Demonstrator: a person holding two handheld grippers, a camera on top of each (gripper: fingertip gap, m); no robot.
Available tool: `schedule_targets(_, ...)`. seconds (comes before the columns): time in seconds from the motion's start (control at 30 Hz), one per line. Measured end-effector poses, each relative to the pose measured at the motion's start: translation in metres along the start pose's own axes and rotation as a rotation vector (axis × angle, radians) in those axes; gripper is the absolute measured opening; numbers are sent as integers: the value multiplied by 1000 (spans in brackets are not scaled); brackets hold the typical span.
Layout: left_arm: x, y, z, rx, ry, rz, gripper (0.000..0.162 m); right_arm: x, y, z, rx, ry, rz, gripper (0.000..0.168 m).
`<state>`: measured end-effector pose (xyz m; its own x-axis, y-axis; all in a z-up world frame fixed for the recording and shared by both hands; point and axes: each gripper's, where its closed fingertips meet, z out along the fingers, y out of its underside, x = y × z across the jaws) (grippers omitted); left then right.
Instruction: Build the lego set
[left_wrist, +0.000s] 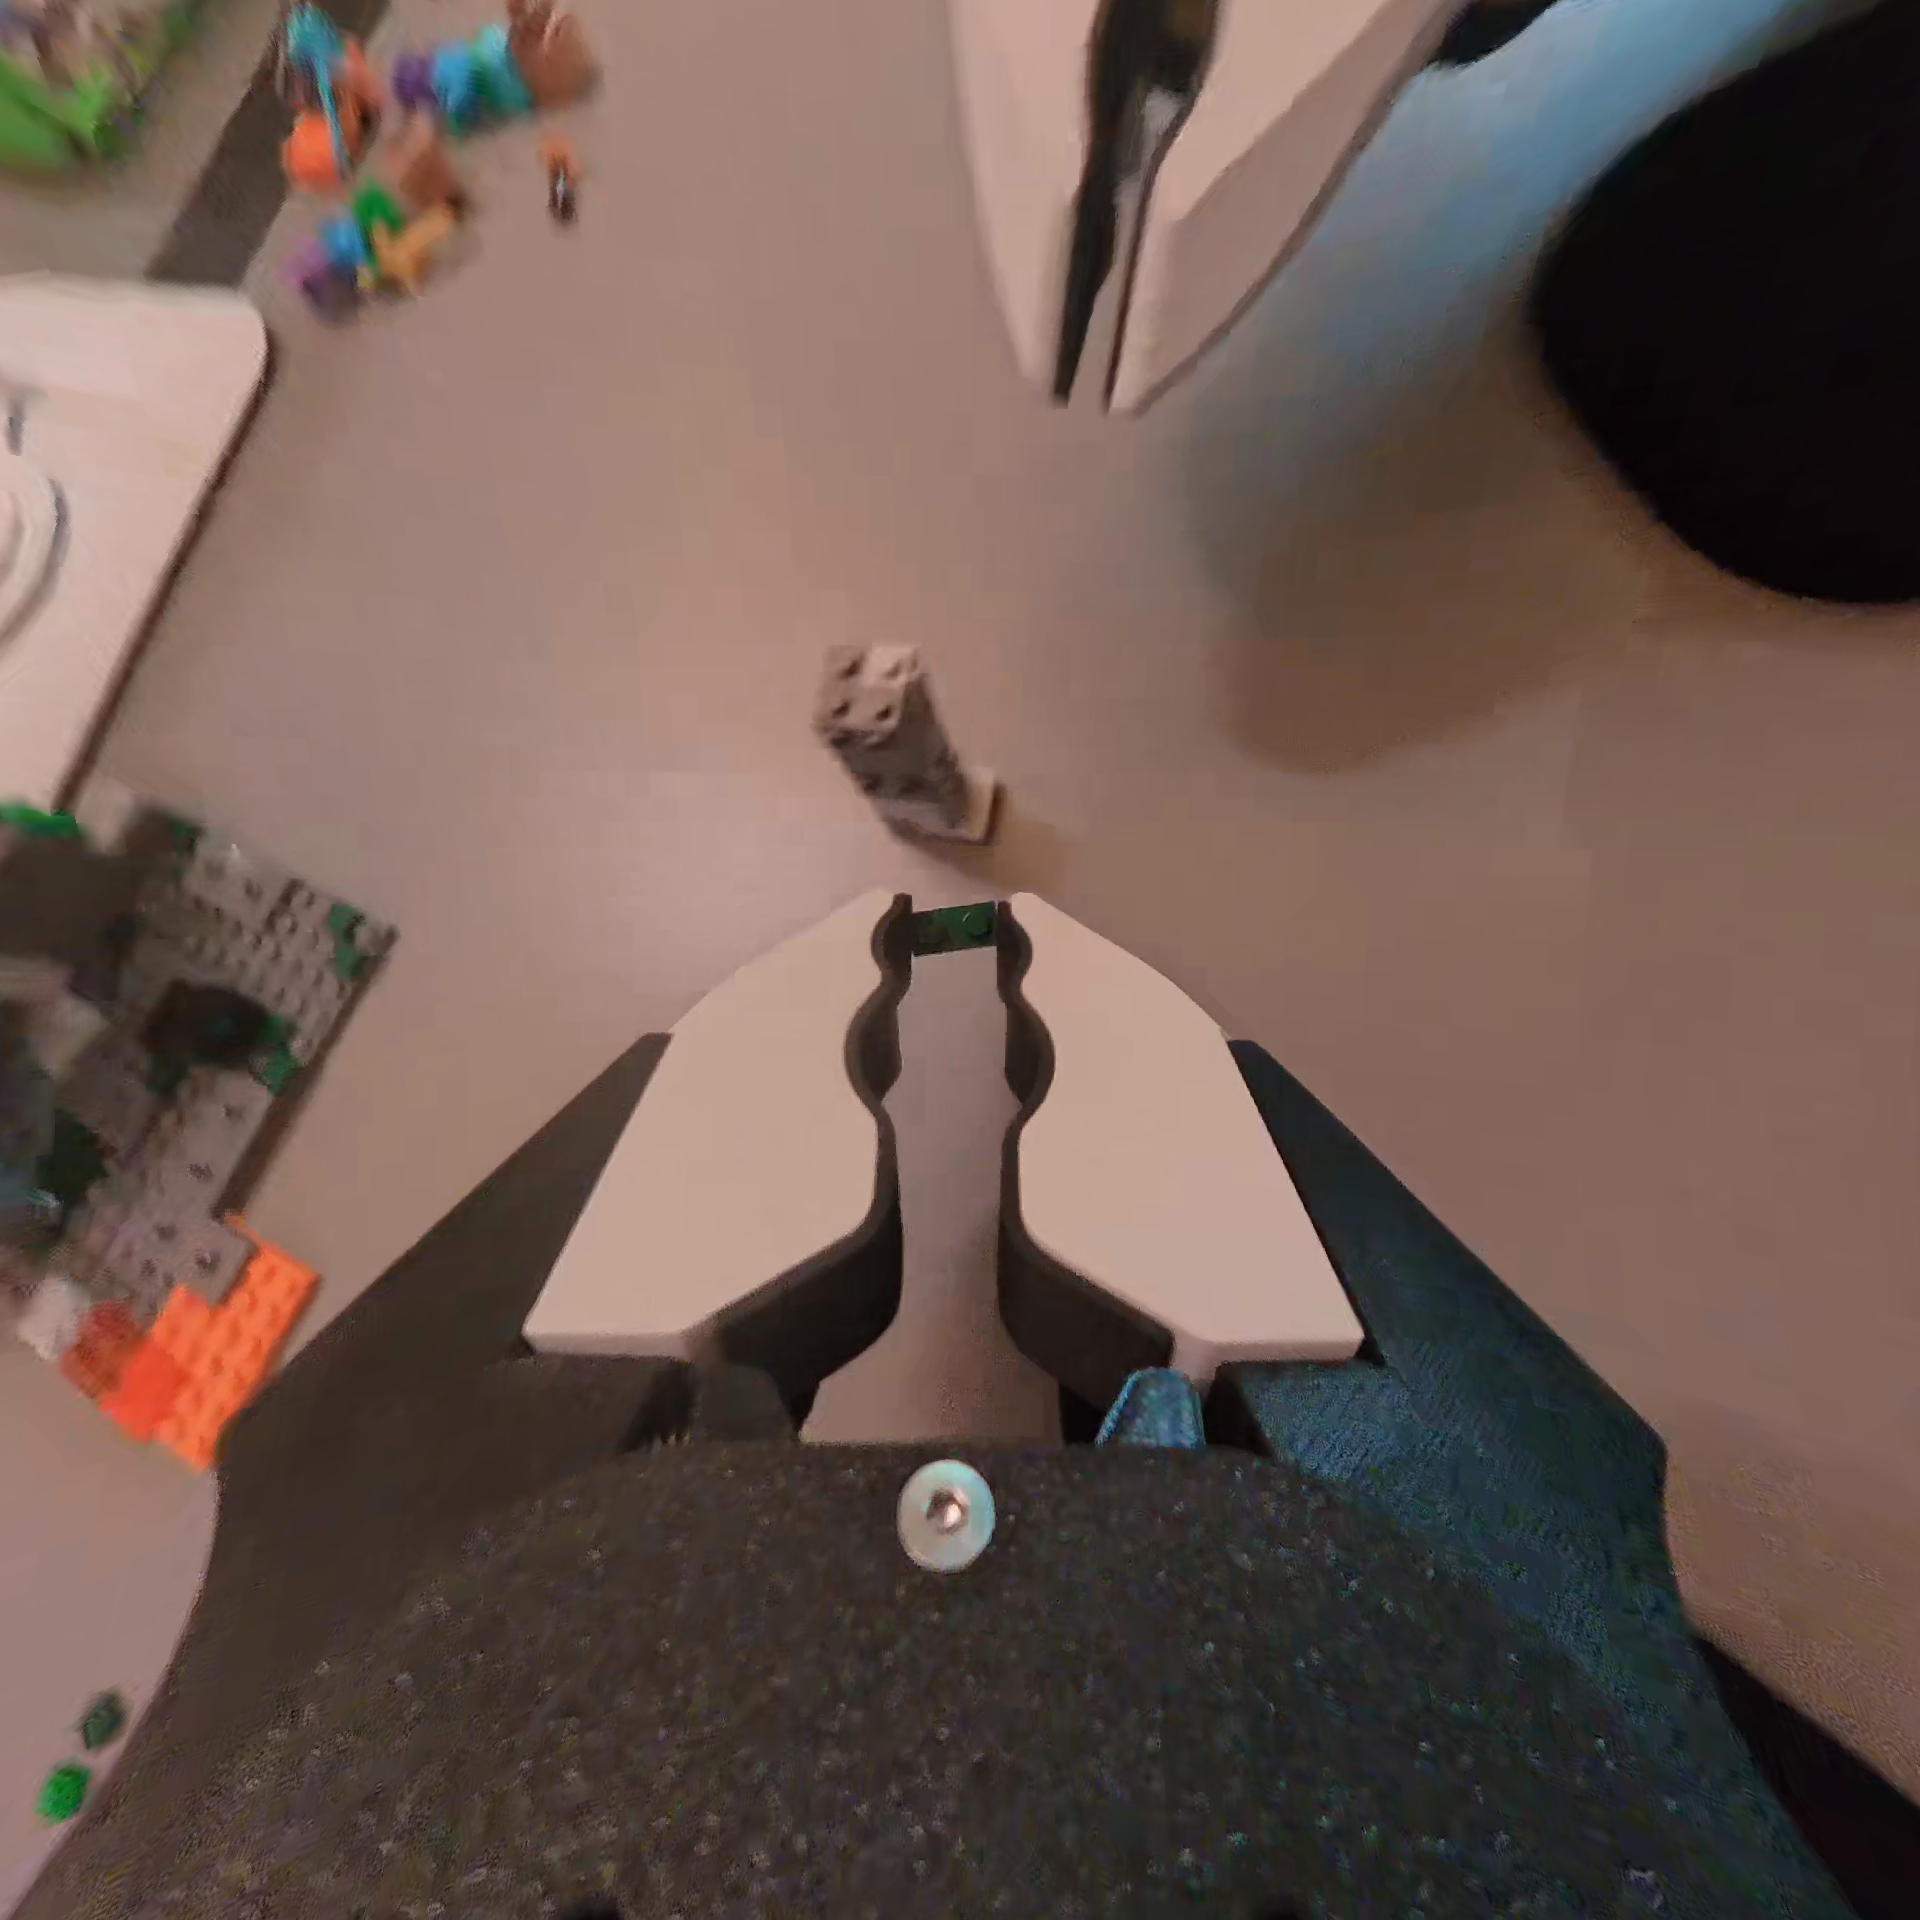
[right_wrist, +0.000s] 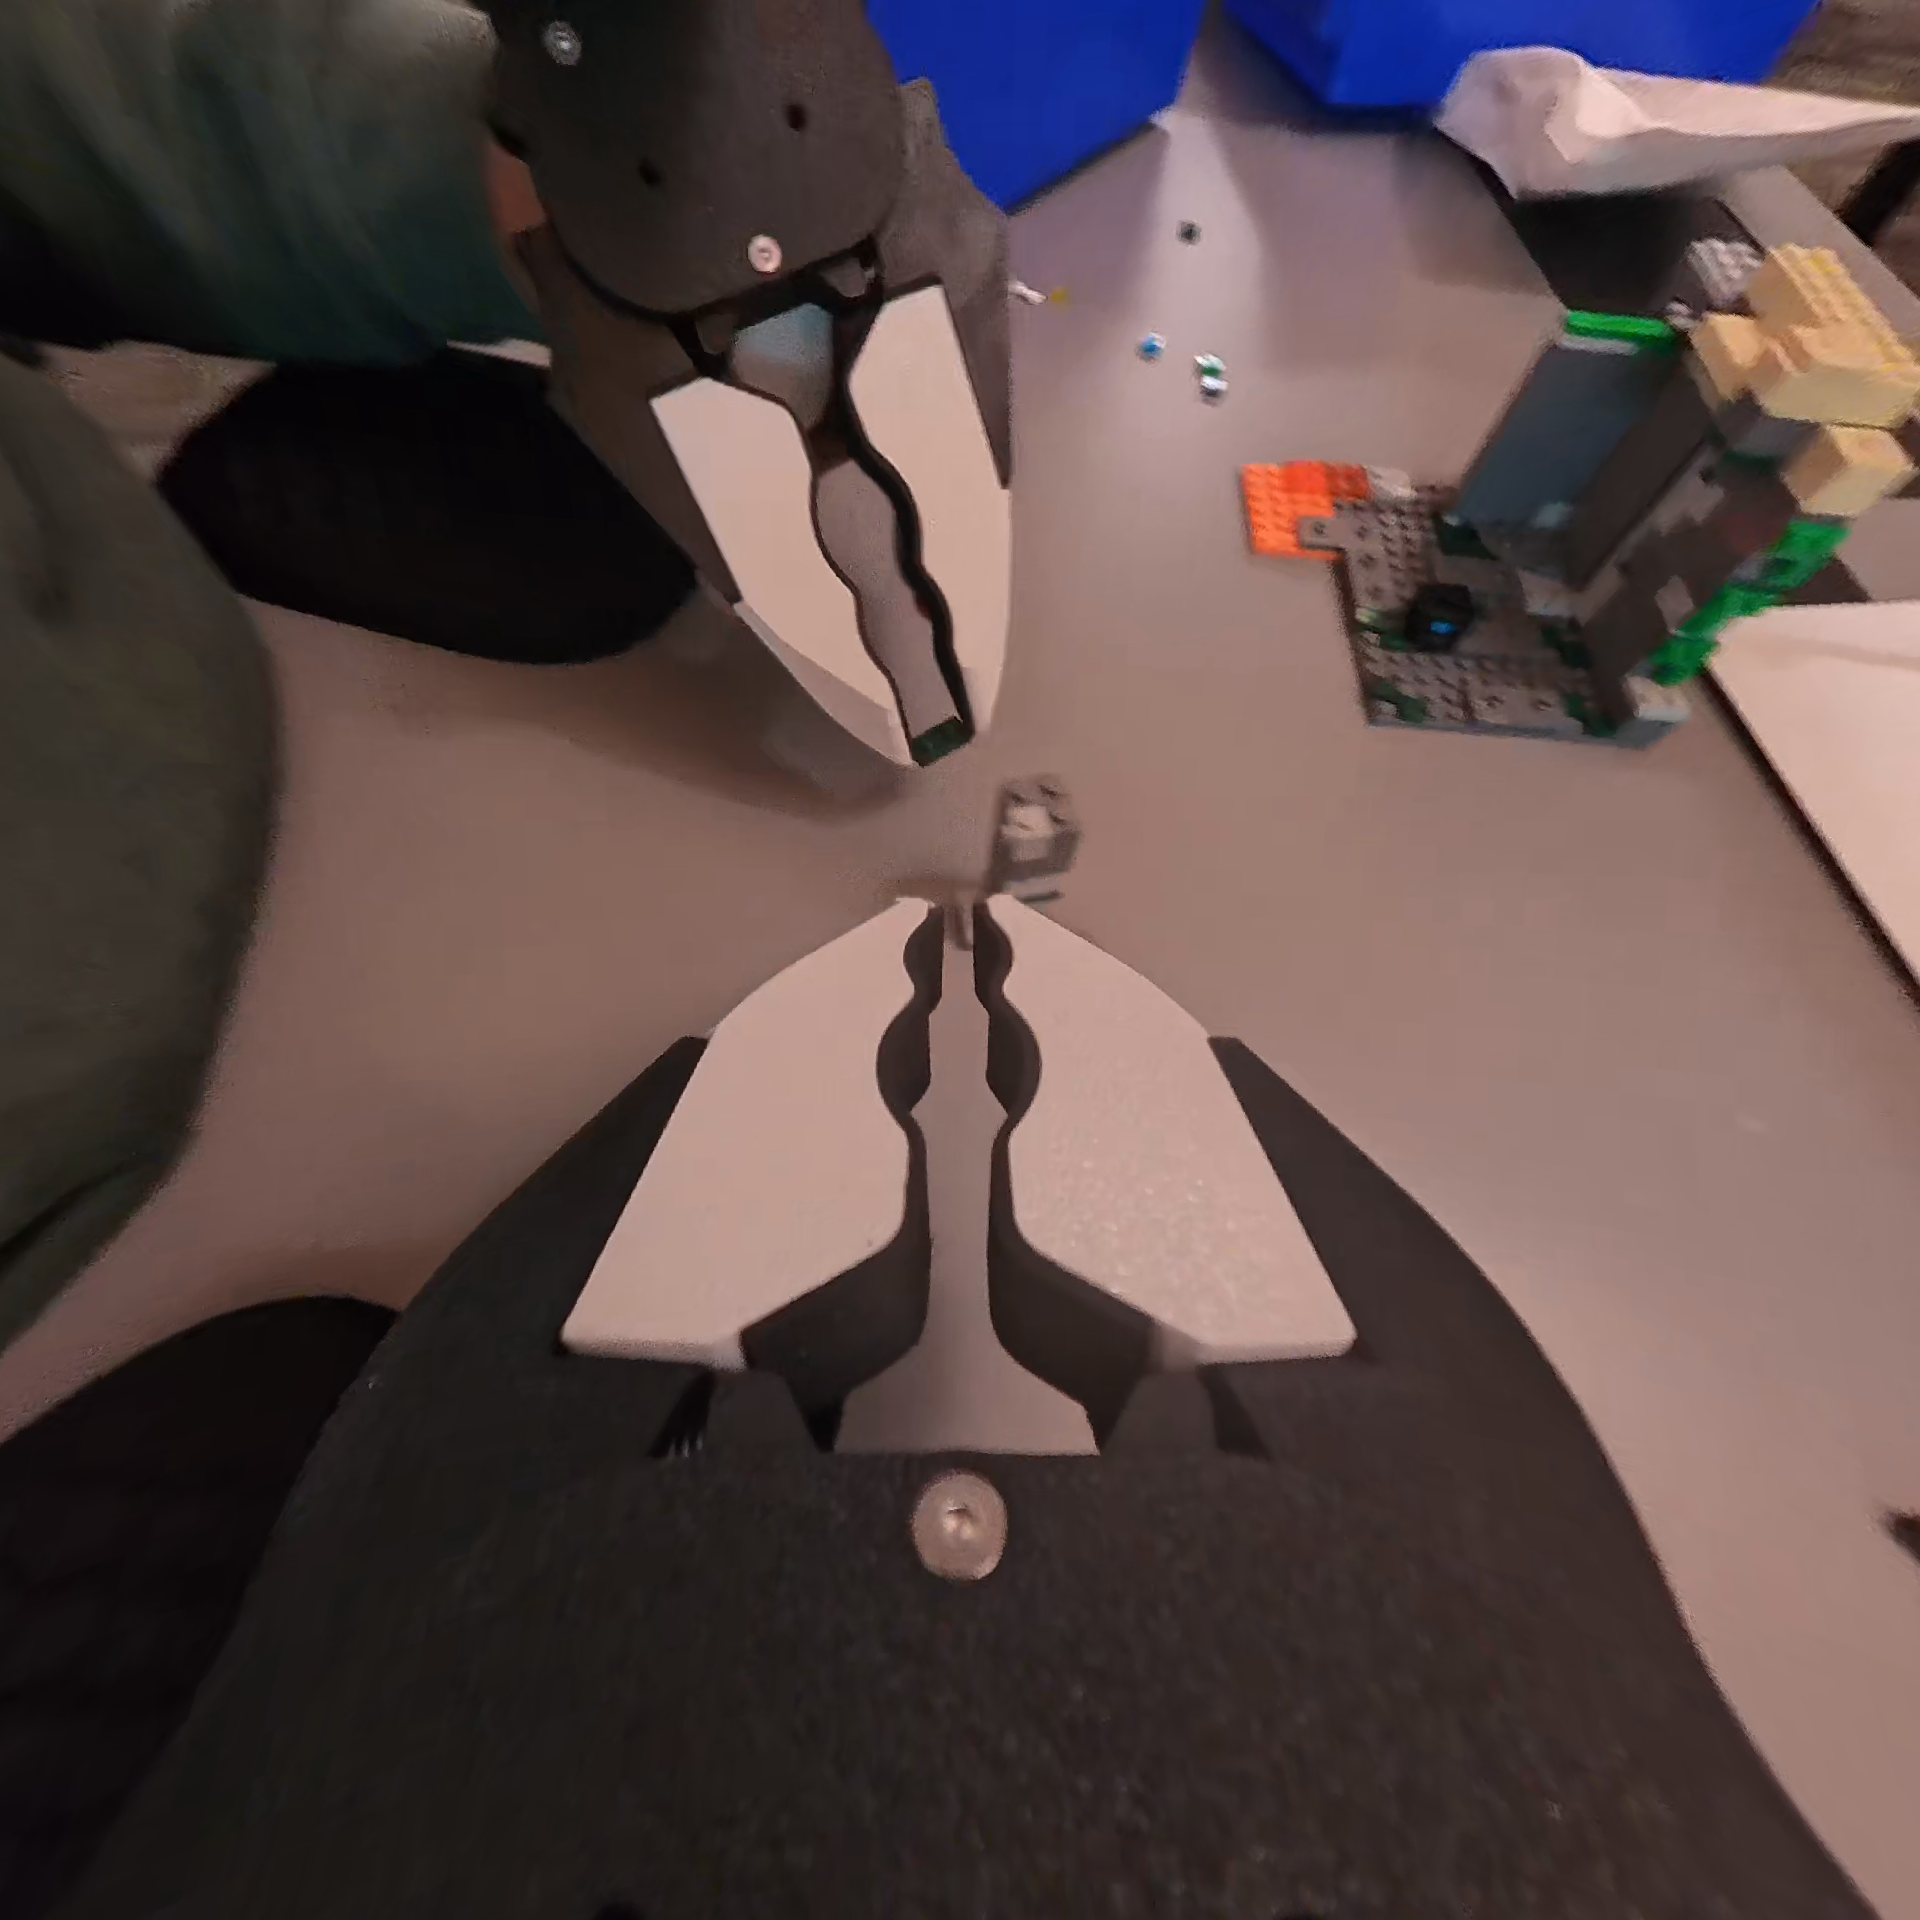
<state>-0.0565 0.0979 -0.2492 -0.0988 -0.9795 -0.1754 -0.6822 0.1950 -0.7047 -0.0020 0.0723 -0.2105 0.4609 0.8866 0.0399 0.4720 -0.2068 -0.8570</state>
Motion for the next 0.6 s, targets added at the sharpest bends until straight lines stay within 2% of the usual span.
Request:
schedule_targets(0.13, 23, -20, -13, 65, 40, 130, 15, -27, -7, 9, 15, -72, -30, 6)
schedule_targets(0.27, 36, -32, -18, 104, 98, 170, 15, -44, -10, 18, 12, -53, -187, 10)
schedule_targets(0.43, 26, -40, -21, 93, 104, 222, 15, -43, -9, 23, -15, -32, -178, 12)
schedule_targets(0.6, 2, -44, -14, 53, 181, 141, 15, -37, -6, 23, -22, -5, -140, 12)
